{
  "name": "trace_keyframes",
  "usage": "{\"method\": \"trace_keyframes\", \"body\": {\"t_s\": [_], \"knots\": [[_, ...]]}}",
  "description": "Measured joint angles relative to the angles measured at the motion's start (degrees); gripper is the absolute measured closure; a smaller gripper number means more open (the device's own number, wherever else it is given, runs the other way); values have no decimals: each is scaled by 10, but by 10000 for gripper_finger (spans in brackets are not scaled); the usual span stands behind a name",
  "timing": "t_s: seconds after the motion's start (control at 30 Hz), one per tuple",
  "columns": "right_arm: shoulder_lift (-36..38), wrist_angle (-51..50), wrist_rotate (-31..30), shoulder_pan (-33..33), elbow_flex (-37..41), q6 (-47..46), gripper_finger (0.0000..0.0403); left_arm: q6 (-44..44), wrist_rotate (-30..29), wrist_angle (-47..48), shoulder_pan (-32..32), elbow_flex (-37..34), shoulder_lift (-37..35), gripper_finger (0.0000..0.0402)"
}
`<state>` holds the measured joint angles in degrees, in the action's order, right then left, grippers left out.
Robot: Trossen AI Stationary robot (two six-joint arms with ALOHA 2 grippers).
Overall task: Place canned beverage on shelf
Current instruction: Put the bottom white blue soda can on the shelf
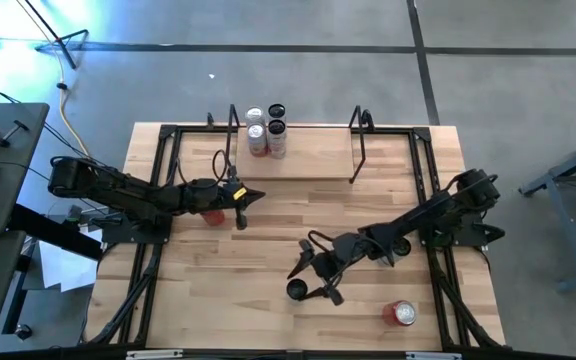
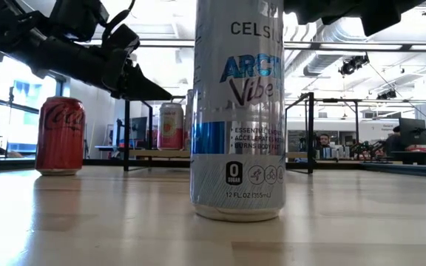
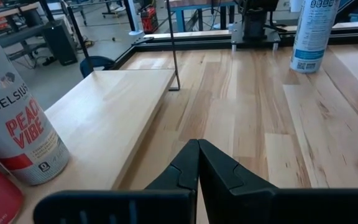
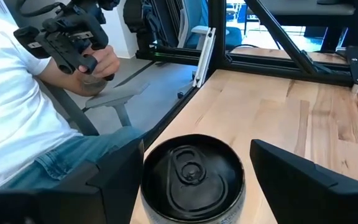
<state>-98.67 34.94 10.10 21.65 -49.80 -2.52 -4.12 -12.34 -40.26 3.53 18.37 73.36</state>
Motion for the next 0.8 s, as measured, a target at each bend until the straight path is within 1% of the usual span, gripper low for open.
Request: {"method": "trace_keyframes", "body": {"t_s": [0.3, 0.43, 0.57, 0.67, 0.73, 0.8], "knots": [[0, -13, 0, 0, 0, 4, 123, 0, 0, 0, 0, 0, 0, 401], [22, -42, -1, 2, -12, 6, 123, 0, 0, 1, 0, 0, 0, 401], [40, -143, -1, 2, -57, 7, 123, 0, 0, 1, 0, 0, 0, 401], [42, -252, -12, 7, -114, 19, 123, 0, 0, 2, -1, 0, 0, 401], [41, -347, -30, 11, -162, 28, 126, 0, 0, 2, -2, 0, 0, 401], [34, -443, -67, 15, -214, 25, 136, 0, 0, 2, -2, 0, 0, 401]]}}
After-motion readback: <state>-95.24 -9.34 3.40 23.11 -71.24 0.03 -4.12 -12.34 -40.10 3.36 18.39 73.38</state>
